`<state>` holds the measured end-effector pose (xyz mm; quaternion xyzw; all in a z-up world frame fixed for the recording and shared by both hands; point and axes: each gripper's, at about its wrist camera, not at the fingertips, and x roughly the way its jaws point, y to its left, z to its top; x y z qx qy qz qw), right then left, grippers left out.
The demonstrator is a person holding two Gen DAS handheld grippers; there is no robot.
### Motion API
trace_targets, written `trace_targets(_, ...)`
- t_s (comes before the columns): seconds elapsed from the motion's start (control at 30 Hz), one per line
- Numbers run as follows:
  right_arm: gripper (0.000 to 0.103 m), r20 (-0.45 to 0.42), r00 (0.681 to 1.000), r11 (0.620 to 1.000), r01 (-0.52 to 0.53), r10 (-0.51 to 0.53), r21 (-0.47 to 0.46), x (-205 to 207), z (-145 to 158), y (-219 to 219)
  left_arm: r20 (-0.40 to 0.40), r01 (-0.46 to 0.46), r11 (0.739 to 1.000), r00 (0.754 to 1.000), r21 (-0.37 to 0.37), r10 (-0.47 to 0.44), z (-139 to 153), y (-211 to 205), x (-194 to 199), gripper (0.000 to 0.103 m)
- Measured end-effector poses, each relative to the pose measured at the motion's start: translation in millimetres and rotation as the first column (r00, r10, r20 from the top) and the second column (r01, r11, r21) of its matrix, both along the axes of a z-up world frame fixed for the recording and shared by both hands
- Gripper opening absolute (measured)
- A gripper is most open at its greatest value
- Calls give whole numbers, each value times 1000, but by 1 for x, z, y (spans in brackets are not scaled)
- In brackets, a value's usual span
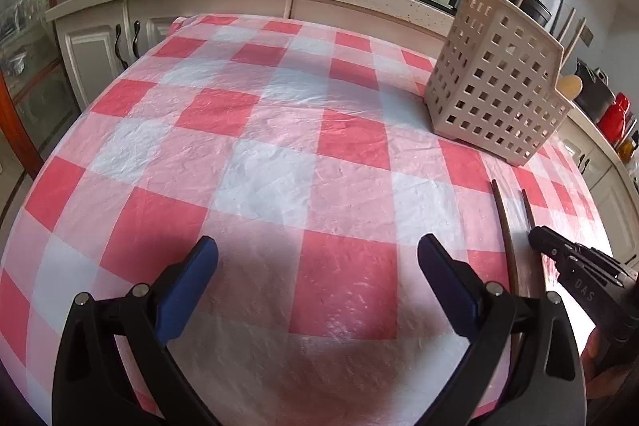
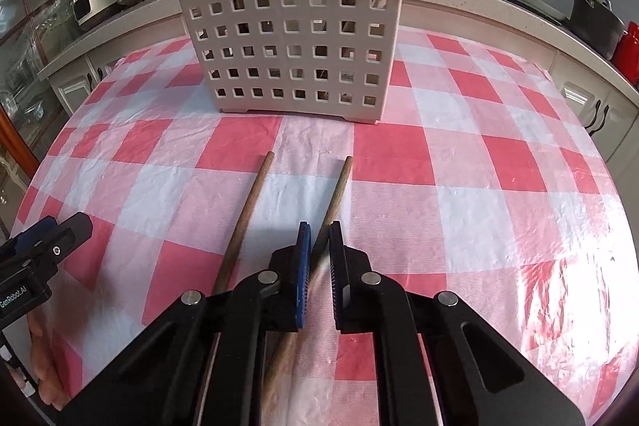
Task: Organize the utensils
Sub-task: 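Grasp a wooden chopstick with the right gripper while the left gripper grasps the other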
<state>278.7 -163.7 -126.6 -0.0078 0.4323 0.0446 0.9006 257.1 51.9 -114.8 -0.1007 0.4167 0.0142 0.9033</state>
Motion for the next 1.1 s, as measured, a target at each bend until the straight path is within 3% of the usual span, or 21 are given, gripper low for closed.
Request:
trace_targets(0.17, 5, 5, 1000, 1000, 16, -16, 23, -6, -1, -19, 27, 43, 997, 999, 70, -45, 7, -19, -2, 97)
trace_targets(0.37, 5, 4, 1000, 998, 24, -25, 62, -10, 0, -36, 39, 156, 984, 986, 84, -160, 17, -66, 5, 97)
trace_targets(0.47, 5, 0, 1000, 997, 27, -27, 76, -11, 0, -43, 43, 211, 969, 975, 129, -218, 16, -94, 13, 83)
trace_targets(0.6, 5, -5, 999, 995, 39, -38, 94, -13, -1, -57, -16, 289, 948, 957, 132, -290, 5, -122, 27, 62)
trace_targets(1.1, 6, 10, 1000, 993, 14, -16, 117, -13, -2, -67, -44, 316, 930, 948, 187, -314, -5, -153, 44, 52)
